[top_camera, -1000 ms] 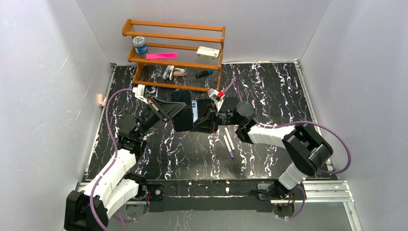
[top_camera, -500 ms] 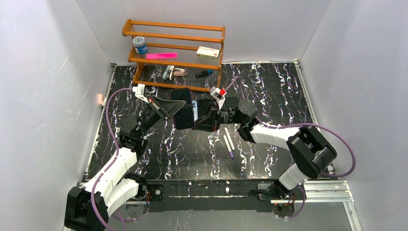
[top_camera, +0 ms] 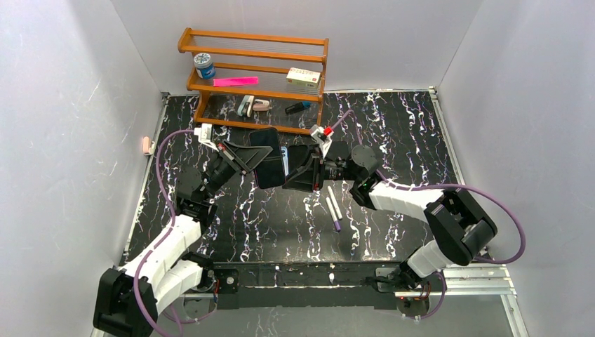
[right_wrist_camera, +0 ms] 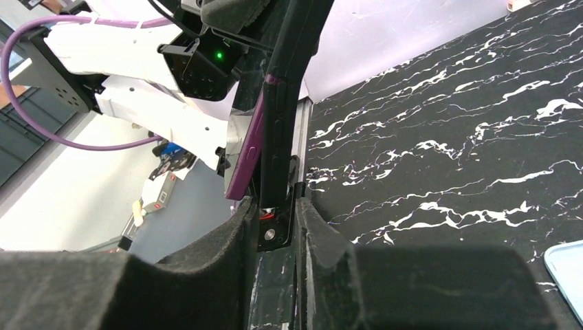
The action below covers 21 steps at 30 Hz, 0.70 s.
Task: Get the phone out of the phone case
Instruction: Remove the phone case from the phone.
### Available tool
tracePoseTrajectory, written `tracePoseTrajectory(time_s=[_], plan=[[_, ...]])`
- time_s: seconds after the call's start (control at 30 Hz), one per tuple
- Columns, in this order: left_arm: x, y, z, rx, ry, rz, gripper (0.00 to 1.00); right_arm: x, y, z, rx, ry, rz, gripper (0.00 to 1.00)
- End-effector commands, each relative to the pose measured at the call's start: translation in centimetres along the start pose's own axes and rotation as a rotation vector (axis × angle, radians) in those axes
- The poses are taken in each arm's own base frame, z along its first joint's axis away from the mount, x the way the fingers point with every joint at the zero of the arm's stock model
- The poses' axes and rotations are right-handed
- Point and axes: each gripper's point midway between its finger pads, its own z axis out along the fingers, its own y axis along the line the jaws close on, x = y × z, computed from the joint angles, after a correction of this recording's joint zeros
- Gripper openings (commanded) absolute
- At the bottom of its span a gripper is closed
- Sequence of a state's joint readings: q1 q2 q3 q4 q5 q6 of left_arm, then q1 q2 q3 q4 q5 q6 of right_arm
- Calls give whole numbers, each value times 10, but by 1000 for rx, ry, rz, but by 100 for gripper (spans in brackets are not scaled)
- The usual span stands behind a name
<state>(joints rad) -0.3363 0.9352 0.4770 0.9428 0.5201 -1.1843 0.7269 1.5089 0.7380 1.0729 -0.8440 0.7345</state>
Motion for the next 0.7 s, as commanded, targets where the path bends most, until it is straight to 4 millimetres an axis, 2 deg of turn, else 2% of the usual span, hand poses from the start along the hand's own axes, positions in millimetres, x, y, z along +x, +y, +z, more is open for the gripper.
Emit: tracePoseTrajectory(time_s=[0.0, 0.23, 0.4, 0.67], plan=[[14, -19, -7, 70, 44, 29, 0, -46, -6, -11, 112, -155, -53, 35], [-4, 6, -1, -24, -70, 96, 0, -38, -7, -26, 232, -126, -6, 47], [-9, 18, 1, -64, -97, 86, 0, -36, 13, -23, 150, -107, 90, 47], [-15, 21, 2, -81, -130, 78, 0, -23, 19, -13, 57, -71, 230, 43]])
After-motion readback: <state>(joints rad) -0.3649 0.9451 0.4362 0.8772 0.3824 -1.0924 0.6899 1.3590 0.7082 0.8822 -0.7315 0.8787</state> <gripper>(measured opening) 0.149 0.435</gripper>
